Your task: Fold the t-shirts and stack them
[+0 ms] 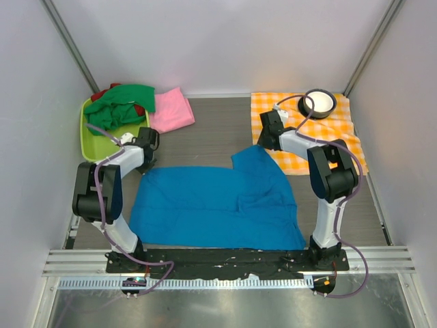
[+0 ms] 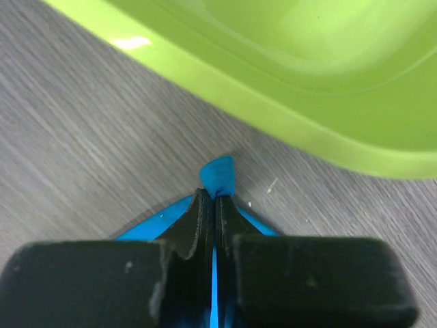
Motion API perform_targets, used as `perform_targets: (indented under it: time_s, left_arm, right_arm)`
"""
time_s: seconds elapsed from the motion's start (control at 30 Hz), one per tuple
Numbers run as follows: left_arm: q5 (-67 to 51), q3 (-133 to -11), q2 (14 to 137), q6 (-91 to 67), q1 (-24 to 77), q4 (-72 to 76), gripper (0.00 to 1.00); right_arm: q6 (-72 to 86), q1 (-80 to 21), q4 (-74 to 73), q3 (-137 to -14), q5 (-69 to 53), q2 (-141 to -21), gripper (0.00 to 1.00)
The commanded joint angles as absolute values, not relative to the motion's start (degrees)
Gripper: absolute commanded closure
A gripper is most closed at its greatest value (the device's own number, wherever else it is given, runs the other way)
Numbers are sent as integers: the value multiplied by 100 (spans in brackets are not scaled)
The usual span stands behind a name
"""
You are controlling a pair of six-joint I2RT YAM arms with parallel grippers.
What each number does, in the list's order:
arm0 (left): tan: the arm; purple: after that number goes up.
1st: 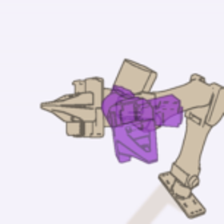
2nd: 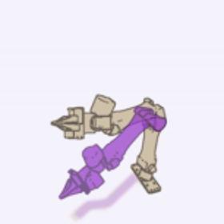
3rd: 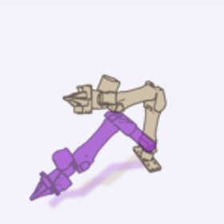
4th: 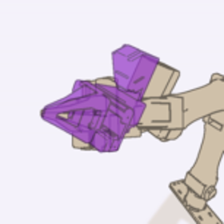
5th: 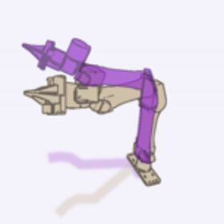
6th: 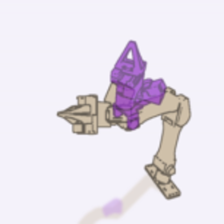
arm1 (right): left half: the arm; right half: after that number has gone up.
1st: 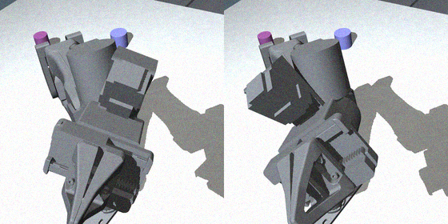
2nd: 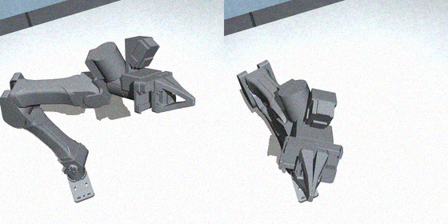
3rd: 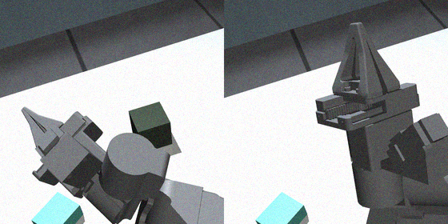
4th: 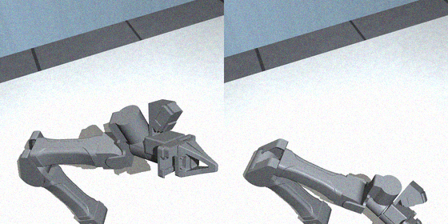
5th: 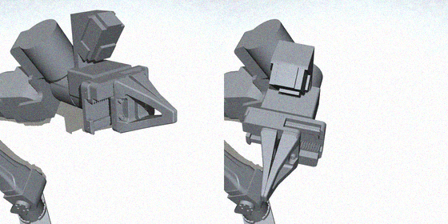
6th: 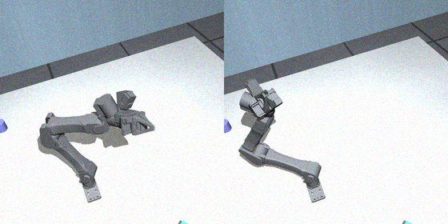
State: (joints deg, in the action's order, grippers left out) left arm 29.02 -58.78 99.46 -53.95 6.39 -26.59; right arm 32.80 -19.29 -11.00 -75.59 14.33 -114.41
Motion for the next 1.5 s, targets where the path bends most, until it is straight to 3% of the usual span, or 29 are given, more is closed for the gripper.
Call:
perform_targets:
  time_s: [0.0,0.37,0.83,1.47]
  left_arm:
    - [2857,-5669,9308,-5432,624,-2830,100]
    - [2619,-4668,7973,-5598,861,-2821,99]
    - [2707,-4096,6215,-5827,1186,-3419,100]
    - [2628,-3946,5379,-5897,1187,-4464,100]
  right_arm:
    - [3243,-1969,-1020,-7366,1714,-10522,99]
    - [3340,-2179,-1555,-6241,2021,-8580,99]
    - [4349,-3374,-4024,-5212,2865,-5478,99]
    - [5370,-4096,-6275,-4834,2049,-4158,99]
